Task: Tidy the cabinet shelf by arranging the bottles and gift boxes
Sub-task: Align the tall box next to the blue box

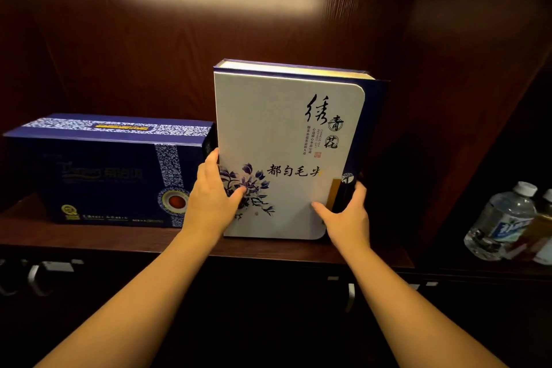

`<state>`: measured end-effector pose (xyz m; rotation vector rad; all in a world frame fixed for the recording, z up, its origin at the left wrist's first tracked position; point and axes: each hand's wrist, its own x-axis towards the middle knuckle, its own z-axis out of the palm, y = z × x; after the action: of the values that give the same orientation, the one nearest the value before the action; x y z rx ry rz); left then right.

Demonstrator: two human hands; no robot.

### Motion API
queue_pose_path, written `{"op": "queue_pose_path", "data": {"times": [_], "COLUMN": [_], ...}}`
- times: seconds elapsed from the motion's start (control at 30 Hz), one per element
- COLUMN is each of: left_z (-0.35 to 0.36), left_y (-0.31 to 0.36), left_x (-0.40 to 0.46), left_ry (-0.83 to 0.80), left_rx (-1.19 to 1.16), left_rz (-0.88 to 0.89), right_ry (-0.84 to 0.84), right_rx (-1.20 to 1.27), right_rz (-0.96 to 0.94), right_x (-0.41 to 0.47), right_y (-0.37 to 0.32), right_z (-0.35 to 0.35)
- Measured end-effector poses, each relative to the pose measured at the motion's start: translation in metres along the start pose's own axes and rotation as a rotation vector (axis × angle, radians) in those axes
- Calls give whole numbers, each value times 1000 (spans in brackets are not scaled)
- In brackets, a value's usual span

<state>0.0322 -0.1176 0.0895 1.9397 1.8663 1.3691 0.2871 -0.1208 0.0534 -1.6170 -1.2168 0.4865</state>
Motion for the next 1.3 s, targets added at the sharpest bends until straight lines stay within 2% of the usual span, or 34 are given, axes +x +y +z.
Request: {"op": "queue_pose_path", "data": {"times": [0.17,0.27,0.47,0.53,0.6,0.7,0.8,1.07,1.3], "left_z": [0,-7,-66,-92,-113,-118,-111,-103,-110], "left_y": [1,-2,-15,-24,-31,-34,-34,-53,-49], "left_x": [5,7,43,71,103,144,169,179,180], "left_ry": [-8,-9,150,61,-124,-452,-694,-725,-734], "left_rx": [-1,84,248,379,572,817,848,563,542], "left_rz": [-12,18,329,427,433,317,198,196,279], "right_ry": [12,10,11,13,18,21,12,13,11], "right_rx": [-16,-17,3,-2,-10,-11,-6,6,5], "right_rz": [-4,-11,-18,-17,-12,-10,-8,-9,-3], "right_x": [1,0,-2,-3,-3,-2,-2,-5,-6], "right_y": [-3,-5,-8,-9,-10,-10,-11,-13,-12], "right_z": [3,8,13,14,17,13,13,14,14]}}
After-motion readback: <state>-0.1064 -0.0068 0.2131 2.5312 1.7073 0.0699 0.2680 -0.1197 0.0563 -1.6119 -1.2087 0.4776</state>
